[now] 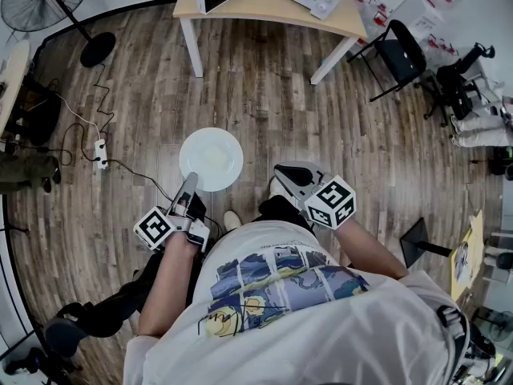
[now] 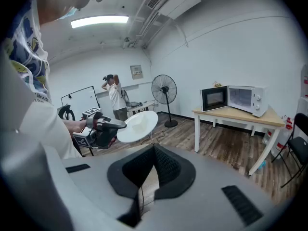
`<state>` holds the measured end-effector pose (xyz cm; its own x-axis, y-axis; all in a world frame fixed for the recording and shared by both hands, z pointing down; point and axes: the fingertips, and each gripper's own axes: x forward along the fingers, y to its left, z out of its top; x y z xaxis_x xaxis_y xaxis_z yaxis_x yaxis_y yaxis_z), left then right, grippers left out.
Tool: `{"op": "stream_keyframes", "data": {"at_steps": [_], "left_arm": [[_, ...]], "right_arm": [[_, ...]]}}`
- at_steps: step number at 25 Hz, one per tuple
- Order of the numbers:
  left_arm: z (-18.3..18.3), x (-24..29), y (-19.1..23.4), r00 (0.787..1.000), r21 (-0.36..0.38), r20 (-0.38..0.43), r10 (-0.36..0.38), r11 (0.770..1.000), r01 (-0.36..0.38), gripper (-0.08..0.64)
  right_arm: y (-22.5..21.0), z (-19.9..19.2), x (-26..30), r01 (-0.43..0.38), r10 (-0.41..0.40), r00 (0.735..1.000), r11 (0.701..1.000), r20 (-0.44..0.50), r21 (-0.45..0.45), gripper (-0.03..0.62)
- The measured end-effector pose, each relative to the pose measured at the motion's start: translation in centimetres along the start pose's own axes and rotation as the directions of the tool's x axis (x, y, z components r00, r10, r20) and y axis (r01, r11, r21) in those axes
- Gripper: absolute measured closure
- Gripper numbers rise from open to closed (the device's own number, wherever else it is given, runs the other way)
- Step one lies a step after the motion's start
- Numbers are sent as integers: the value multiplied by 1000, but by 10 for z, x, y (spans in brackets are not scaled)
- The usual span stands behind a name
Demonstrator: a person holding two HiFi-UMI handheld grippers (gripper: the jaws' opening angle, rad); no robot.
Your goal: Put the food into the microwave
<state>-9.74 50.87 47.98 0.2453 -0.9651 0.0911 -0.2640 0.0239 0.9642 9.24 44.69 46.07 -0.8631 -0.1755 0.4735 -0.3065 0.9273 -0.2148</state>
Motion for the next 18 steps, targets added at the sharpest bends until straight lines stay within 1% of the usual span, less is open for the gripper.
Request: {"op": "stream_keyframes", "data": {"at_steps": [3, 8, 13, 18], "left_arm": [[3, 8, 0, 1000, -24, -11, -23, 999, 23, 545], [1, 31, 1, 998, -26, -35, -43, 999, 42, 545], [19, 72, 4, 999, -22, -39, -14, 1000, 14, 545], [48, 122, -4, 999, -26, -47, 0, 1000, -1, 545]], "right_arm": [[-5, 2, -3, 32, -32, 999, 999, 4, 7, 586], [-21, 3, -11, 69, -69, 998, 998, 4, 16, 586], [-62, 24, 8, 61, -62, 998, 998, 26, 24, 586], [-114, 54, 39, 52, -53, 997, 999, 54, 3, 586]]}}
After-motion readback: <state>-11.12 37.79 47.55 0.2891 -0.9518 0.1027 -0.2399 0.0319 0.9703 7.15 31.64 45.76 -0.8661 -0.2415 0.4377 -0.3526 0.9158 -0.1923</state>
